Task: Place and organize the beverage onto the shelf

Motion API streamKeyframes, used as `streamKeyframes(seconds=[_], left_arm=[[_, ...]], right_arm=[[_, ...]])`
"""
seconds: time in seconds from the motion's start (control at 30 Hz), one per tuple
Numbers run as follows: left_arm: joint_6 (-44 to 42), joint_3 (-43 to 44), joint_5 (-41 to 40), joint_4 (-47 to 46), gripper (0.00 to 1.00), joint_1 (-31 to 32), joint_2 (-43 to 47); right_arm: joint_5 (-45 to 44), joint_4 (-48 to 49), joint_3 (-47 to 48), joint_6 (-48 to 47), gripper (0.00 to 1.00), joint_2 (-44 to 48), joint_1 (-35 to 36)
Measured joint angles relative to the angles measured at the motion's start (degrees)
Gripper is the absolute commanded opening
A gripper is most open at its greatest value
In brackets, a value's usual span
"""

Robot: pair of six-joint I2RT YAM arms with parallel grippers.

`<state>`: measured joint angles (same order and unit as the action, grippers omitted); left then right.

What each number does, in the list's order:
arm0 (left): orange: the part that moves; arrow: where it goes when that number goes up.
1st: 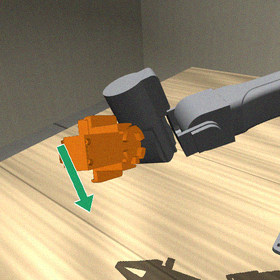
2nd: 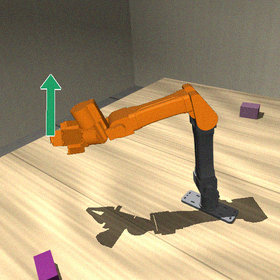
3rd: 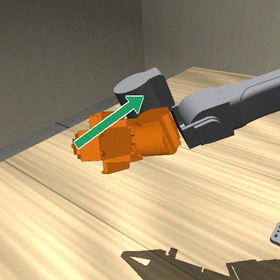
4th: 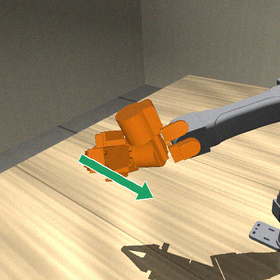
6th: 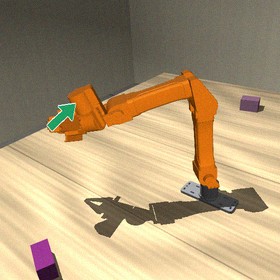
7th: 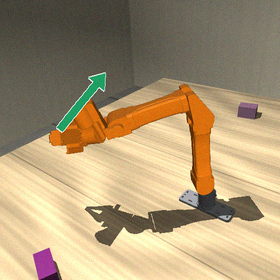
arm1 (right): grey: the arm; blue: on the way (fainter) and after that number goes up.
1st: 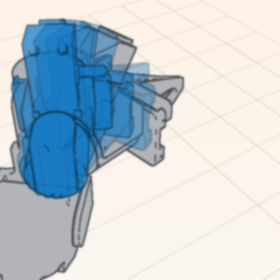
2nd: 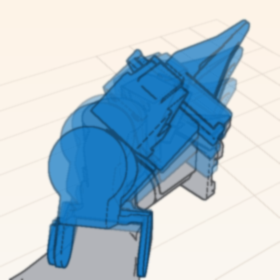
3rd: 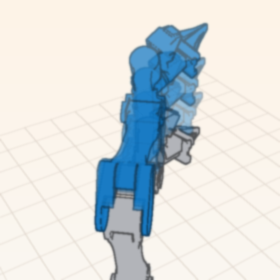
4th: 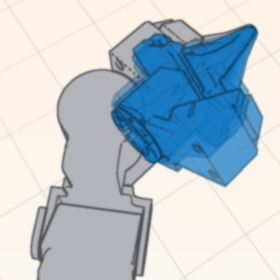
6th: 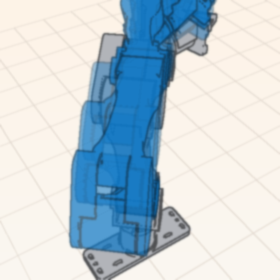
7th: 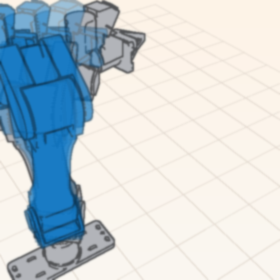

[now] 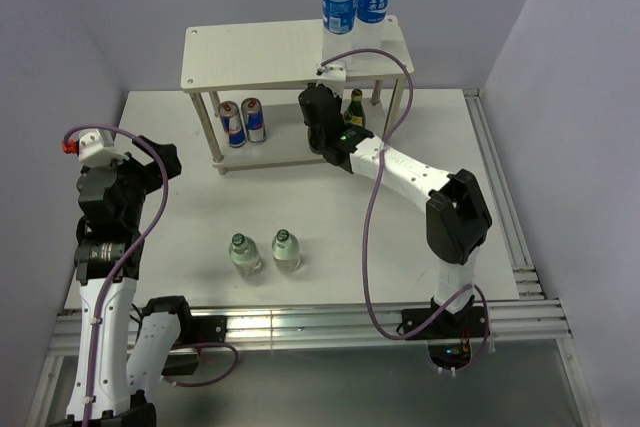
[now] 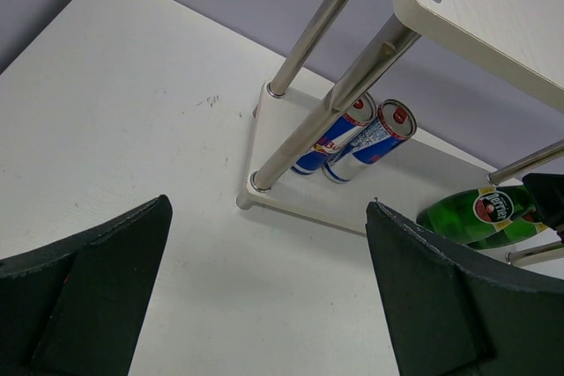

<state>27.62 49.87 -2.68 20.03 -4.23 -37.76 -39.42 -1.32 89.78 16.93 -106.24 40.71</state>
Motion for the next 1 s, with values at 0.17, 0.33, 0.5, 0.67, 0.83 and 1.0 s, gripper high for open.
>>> streamKeyframes(seconds=[0.17, 0.33, 0.5, 0.67, 0.83, 1.0], left_arm=[[0.00, 0.00, 0.09, 0.00, 0.99, 0.00, 0.00], [0.00, 0.00, 0.09, 0.00, 0.99, 0.00, 0.00], [0.00, 0.00, 0.09, 0.00, 0.99, 0.00, 0.00], [0.00, 0.00, 0.09, 0.00, 0.99, 0.00, 0.00], [0.00, 0.00, 0.09, 0.00, 0.99, 0.00, 0.00], [0.00, 0.00, 0.09, 0.00, 0.99, -0.04, 0.00]], right_arm=[[0.02, 0.00, 0.00, -0.09, 0.00, -0.02, -0.09], [-0.39, 0.39, 0.00, -0.33, 0.00, -0.17, -0.09], [-1.99, 2.62, 0.00, -1.38, 0.00, -1.09, -0.09], [-3.54, 5.53, 0.00, -1.88, 0.00, -2.29, -0.24], [-4.92, 7.54, 0.00, -2.23, 0.00, -2.99, -0.35], [-5.60, 8.11, 0.00, -2.10, 0.54, -3.26, -0.48]])
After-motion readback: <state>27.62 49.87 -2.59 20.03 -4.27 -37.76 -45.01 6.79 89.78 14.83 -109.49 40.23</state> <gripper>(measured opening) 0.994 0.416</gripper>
